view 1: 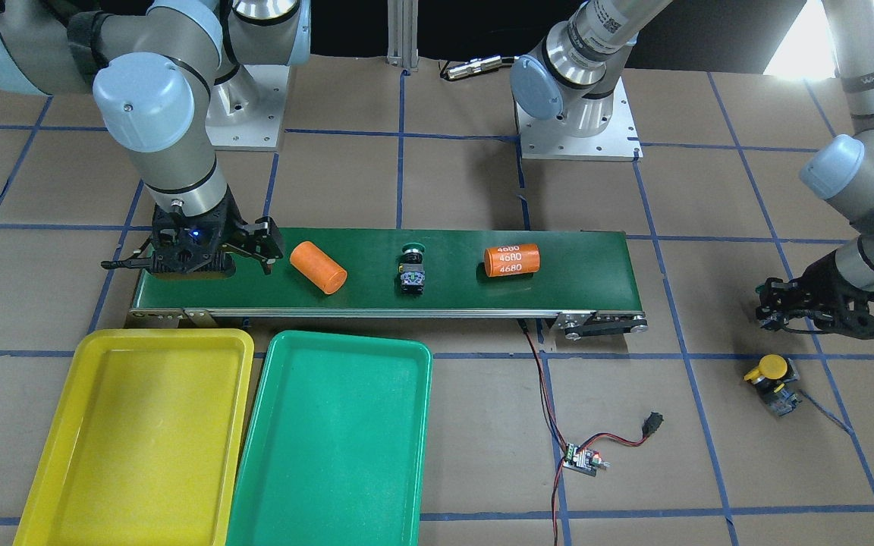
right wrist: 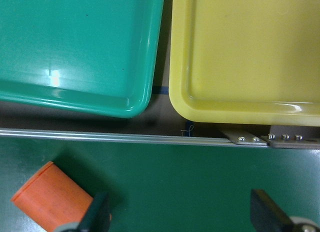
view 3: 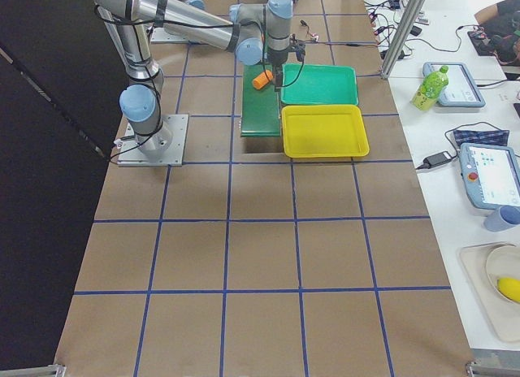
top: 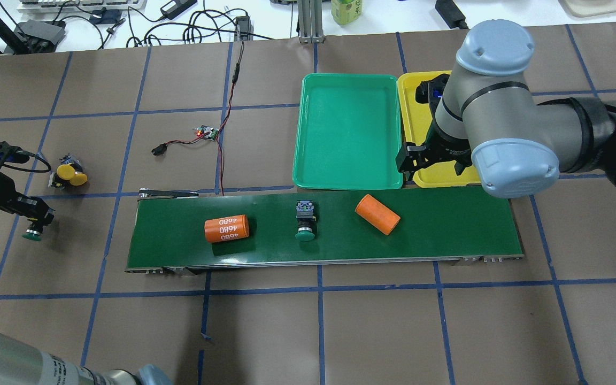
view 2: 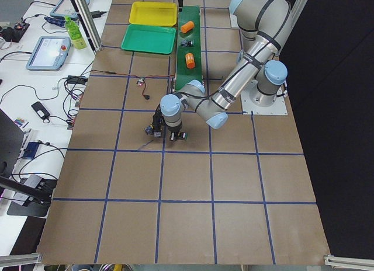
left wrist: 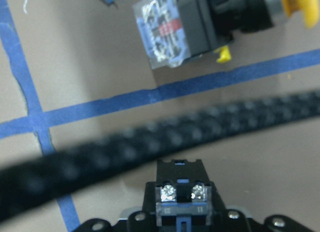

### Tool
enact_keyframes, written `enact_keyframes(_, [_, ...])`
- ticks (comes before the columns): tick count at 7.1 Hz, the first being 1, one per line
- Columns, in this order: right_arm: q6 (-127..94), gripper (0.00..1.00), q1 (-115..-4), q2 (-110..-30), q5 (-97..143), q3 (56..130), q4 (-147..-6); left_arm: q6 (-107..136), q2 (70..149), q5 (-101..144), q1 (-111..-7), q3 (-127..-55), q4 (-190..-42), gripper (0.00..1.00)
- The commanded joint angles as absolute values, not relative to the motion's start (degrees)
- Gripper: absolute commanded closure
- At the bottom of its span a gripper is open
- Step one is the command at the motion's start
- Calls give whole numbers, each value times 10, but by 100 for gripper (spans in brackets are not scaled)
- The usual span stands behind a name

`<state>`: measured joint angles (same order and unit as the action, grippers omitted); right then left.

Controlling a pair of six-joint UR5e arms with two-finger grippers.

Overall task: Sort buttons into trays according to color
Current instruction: 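Move the left gripper back and grasp a green-capped button, then place the green-capped button on the belt with the left gripper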

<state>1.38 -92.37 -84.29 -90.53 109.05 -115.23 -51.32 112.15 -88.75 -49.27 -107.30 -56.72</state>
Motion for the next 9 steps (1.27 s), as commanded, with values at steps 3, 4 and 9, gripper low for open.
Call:
enact_keyframes(3, [14, 0, -923, -839, -905, 1089, -1152, -277, 995, -849, -675, -1078, -715, 83])
enact_keyframes(4, [14, 0, -923, -839, -906, 1088, -1152, -202, 973, -840, -720, -1079, -733, 83])
enact_keyframes(9, [16, 0, -923, -839, -908, 1089, -1152, -68, 972, -845, -848, -1167, -638, 50])
